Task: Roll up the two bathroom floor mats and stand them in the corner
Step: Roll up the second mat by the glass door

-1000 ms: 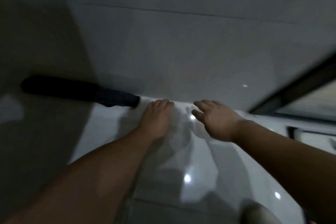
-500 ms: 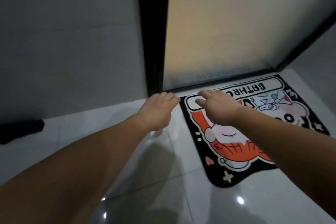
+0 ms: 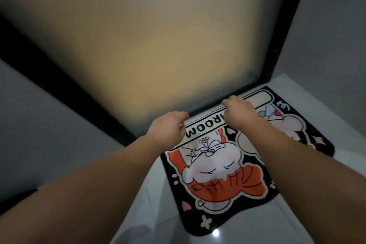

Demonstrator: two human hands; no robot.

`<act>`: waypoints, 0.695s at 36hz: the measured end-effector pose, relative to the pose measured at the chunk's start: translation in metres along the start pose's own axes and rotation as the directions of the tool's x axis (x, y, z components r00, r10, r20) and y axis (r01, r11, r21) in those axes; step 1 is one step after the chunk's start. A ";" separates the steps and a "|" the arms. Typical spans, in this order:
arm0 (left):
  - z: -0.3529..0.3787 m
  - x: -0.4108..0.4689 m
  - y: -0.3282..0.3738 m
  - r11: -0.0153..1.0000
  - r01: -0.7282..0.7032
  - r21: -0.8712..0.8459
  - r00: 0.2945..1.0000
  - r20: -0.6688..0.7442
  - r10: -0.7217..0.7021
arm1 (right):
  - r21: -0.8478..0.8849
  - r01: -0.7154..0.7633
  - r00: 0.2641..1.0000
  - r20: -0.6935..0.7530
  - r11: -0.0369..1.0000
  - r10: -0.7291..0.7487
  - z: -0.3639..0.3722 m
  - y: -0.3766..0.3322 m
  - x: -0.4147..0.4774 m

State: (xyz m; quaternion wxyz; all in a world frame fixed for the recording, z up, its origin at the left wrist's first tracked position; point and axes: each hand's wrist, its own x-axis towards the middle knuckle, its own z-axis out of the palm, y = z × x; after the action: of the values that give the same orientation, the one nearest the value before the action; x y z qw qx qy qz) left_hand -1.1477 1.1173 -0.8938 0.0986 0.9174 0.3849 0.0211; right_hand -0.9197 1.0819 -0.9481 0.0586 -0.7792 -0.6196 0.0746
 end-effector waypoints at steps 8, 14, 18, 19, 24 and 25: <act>0.057 0.065 0.039 0.982 -0.183 -0.037 0.982 0.043 0.185 | -0.061 -0.169 0.970 0.169 0.984 0.177 0.048 0.081 -0.019; 0.106 0.091 0.067 0.948 -0.291 -0.131 0.951 0.066 0.301 | -0.127 -0.218 0.957 0.168 0.968 0.237 0.027 0.127 -0.055; 0.123 0.105 0.085 0.935 -0.316 -0.159 0.942 0.064 0.329 | -0.182 -0.323 0.913 0.198 0.929 0.357 0.018 0.149 -0.099; 0.128 0.107 0.090 0.932 -0.315 -0.179 0.941 0.067 0.331 | -0.203 -0.349 0.895 0.218 0.915 0.390 0.018 0.154 -0.110; 0.145 0.109 0.112 0.866 -0.429 -0.256 0.876 0.114 0.468 | -0.252 -0.446 0.790 0.339 0.859 0.510 0.022 0.179 -0.145; 0.146 0.110 0.114 0.855 -0.447 -0.264 0.864 0.119 0.489 | -0.250 -0.469 0.773 0.348 0.847 0.531 0.025 0.183 -0.147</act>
State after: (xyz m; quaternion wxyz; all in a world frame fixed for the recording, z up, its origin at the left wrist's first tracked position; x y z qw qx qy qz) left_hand -0.9736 1.0936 -1.0185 0.2295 0.9641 0.1337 0.0046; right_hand -0.7814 0.8975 -0.9997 -0.1508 -0.8852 -0.3918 0.2003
